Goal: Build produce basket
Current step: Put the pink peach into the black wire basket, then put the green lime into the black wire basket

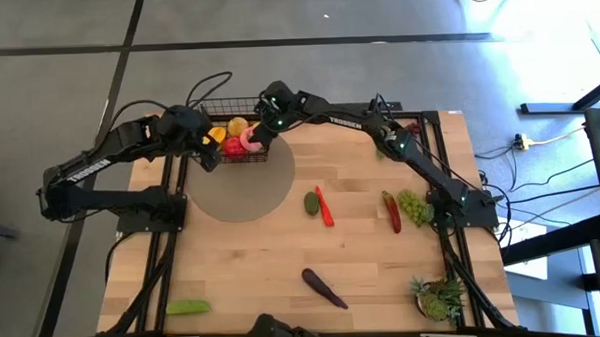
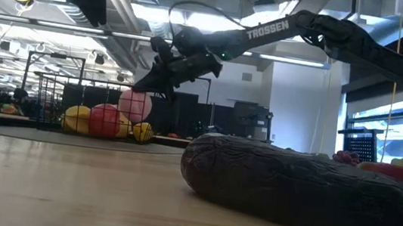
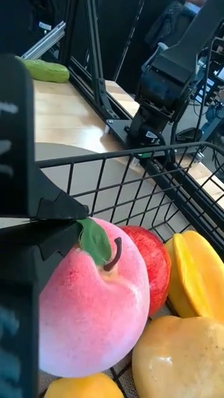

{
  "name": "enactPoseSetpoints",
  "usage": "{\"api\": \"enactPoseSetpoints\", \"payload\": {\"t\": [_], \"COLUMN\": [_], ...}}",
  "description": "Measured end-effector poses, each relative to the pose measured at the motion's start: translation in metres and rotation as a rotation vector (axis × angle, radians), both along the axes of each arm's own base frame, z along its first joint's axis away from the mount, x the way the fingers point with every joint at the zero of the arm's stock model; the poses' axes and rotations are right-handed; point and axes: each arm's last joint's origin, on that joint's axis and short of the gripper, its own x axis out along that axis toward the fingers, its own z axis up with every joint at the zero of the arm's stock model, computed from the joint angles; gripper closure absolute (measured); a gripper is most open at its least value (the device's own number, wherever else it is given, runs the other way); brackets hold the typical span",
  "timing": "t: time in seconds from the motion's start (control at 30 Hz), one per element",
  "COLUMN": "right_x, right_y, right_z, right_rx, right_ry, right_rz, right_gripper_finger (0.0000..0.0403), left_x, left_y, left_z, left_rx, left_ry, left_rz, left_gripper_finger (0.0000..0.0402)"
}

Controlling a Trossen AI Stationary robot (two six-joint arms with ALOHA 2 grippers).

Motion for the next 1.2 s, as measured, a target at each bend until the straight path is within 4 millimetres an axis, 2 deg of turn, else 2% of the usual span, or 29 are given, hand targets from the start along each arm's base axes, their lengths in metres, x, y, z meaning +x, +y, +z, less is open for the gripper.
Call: {"api": "enactPoseSetpoints", "payload": {"t": [0.77, 1.07, 1.2], "right_x": [0.0011, 0.0017, 0.004], "right_y": [-0.0008, -0.0008, -0.0021], "right_z": [-0.0003, 0.0007, 0.0035], "right_rx": [-0.003, 0.042, 0.044], "right_ry": [0.001, 0.0, -0.045], "right_rz": [-0.032, -0.049, -0.041], "right_gripper_finger": [0.0402, 0.0339, 0.0332], "left_x": [-0.0001, -0.0001, -0.0002], "left_y": [-0.0001, -0.0004, -0.0005], "left_z": [-0.0001, -0.0005, -0.0005], "left_rx": [-0.001, -0.01, -0.01], "left_ry": [0.001, 0.002, 0.002], "left_rz": [0.0, -0.008, -0.008], "left_gripper_finger": [0.0177, 0.0177, 0.0177]}}
